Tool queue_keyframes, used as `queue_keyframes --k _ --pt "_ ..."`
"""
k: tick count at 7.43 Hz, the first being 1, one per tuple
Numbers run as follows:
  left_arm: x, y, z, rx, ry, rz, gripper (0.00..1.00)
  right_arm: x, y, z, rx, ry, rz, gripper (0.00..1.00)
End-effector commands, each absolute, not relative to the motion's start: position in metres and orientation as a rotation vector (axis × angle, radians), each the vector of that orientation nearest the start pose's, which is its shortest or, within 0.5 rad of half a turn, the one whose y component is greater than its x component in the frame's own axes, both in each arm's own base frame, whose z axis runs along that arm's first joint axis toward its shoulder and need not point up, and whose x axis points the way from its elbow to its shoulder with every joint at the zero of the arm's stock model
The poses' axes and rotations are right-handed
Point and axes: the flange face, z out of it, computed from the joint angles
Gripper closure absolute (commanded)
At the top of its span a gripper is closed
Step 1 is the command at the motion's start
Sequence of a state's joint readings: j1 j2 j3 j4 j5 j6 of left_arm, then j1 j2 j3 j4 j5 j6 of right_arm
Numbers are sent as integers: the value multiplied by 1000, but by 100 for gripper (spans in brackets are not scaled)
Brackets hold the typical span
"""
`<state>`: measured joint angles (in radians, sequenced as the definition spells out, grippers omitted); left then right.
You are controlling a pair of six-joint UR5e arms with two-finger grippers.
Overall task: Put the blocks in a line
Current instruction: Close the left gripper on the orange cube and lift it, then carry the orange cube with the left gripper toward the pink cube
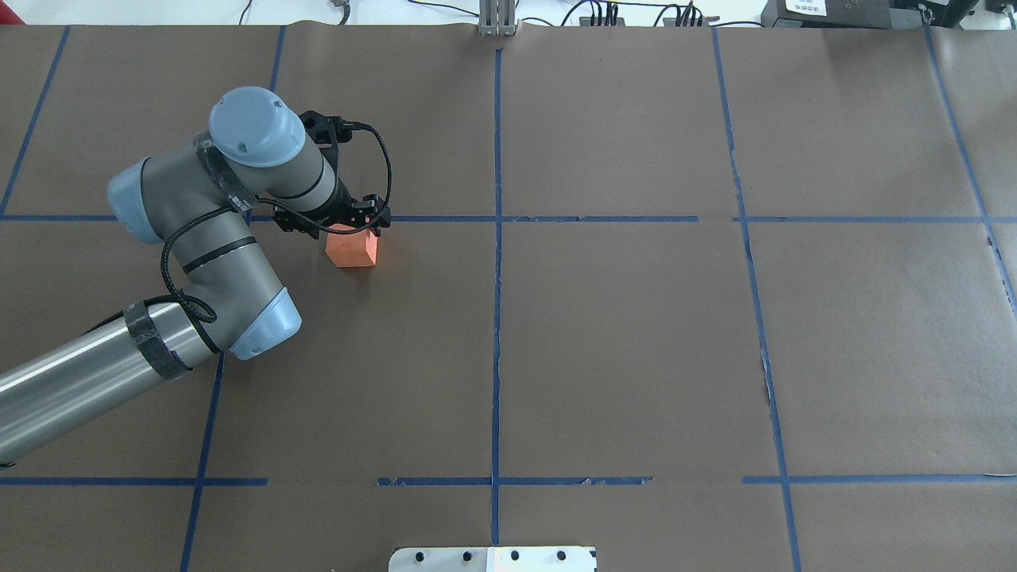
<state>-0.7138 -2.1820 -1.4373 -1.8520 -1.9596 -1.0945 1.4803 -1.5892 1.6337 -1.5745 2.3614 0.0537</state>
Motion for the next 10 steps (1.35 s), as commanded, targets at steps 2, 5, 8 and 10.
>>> queue_keyframes --k 2,5,8,10 --pt "498 -547 335 110 829 -63 18 18 -490 636 -18 -791 -51 0" --pt "499 -543 331 112 835 -53 51 18 -490 636 -18 -791 -51 0" --pt "393 -555 274 116 847 -144 50 18 -490 636 -18 -791 -51 0" --pt "325 -571 321 183 790 -45 46 18 -490 636 -18 -791 -51 0"
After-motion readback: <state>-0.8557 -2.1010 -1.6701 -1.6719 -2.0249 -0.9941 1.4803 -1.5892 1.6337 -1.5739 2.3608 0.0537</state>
